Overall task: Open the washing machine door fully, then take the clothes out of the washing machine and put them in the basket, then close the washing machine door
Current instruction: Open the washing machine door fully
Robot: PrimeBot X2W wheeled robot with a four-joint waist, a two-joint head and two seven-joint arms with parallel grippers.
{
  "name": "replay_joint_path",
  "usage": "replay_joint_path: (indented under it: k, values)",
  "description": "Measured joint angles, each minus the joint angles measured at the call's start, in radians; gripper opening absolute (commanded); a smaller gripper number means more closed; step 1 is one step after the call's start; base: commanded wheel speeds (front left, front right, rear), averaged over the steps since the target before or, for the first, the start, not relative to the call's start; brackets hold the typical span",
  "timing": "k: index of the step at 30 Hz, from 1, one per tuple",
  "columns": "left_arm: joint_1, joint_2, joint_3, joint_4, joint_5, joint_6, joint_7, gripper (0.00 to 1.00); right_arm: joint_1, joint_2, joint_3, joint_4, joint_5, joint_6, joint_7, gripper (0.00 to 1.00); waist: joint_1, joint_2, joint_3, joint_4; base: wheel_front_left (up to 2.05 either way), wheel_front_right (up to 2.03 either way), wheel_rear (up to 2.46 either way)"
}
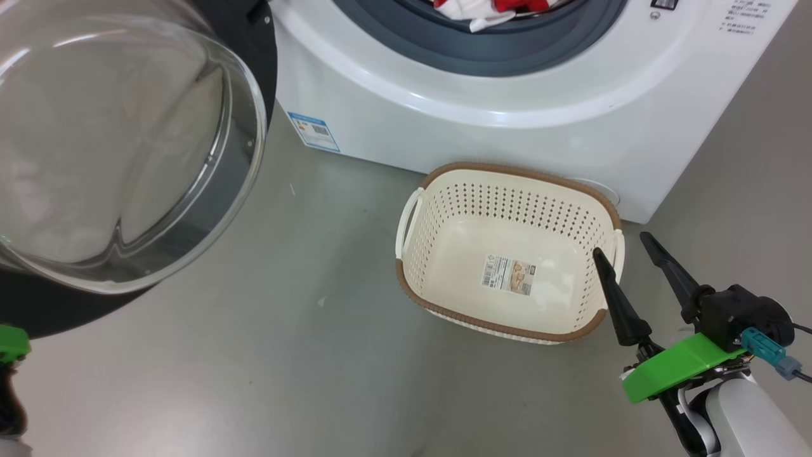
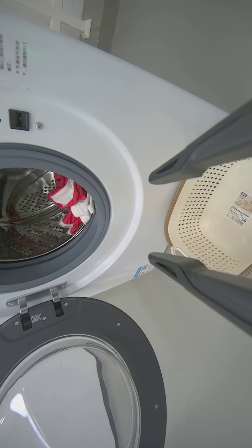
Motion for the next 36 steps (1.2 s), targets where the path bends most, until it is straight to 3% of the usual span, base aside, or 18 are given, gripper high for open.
replay_joint_path:
  k: [13,15,17,18,21,36]
  values:
    - [0.122,-0.054,-0.064,-0.083,-0.005,0.001,0.000,0.00,0.010,0.020,0.000,0.000,0.010,0.000,0.000,1.00,0.0000,0.0000,-0.070,-0.008,0.00,0.00,0.00]
    - [0.154,-0.070,-0.081,-0.112,-0.005,0.001,0.000,0.16,0.018,0.022,-0.002,-0.001,0.010,0.000,0.000,1.00,0.0000,0.0000,-0.080,-0.011,0.00,0.00,0.00]
    - [0.184,-0.078,-0.102,-0.139,-0.009,0.001,0.000,0.40,0.028,0.026,-0.005,-0.003,0.011,0.000,0.000,1.00,0.0000,0.0000,-0.090,-0.015,0.00,0.00,0.00]
    - [0.199,-0.081,-0.114,-0.153,-0.014,0.001,0.000,0.45,0.031,0.028,-0.006,-0.003,0.012,0.000,0.000,1.00,0.0000,0.0000,-0.094,-0.017,0.00,0.00,0.00]
    - [0.239,-0.089,-0.144,-0.193,-0.020,0.001,0.000,1.00,0.040,0.033,-0.012,-0.009,0.017,0.000,0.000,1.00,0.0000,0.0000,-0.104,-0.029,0.00,0.00,0.00]
    - [0.360,-0.083,-0.324,-0.350,-0.054,0.001,0.000,1.00,0.092,0.061,-0.073,-0.032,0.021,0.000,0.000,1.00,0.0000,0.0000,-0.136,-0.141,0.00,0.00,0.00]
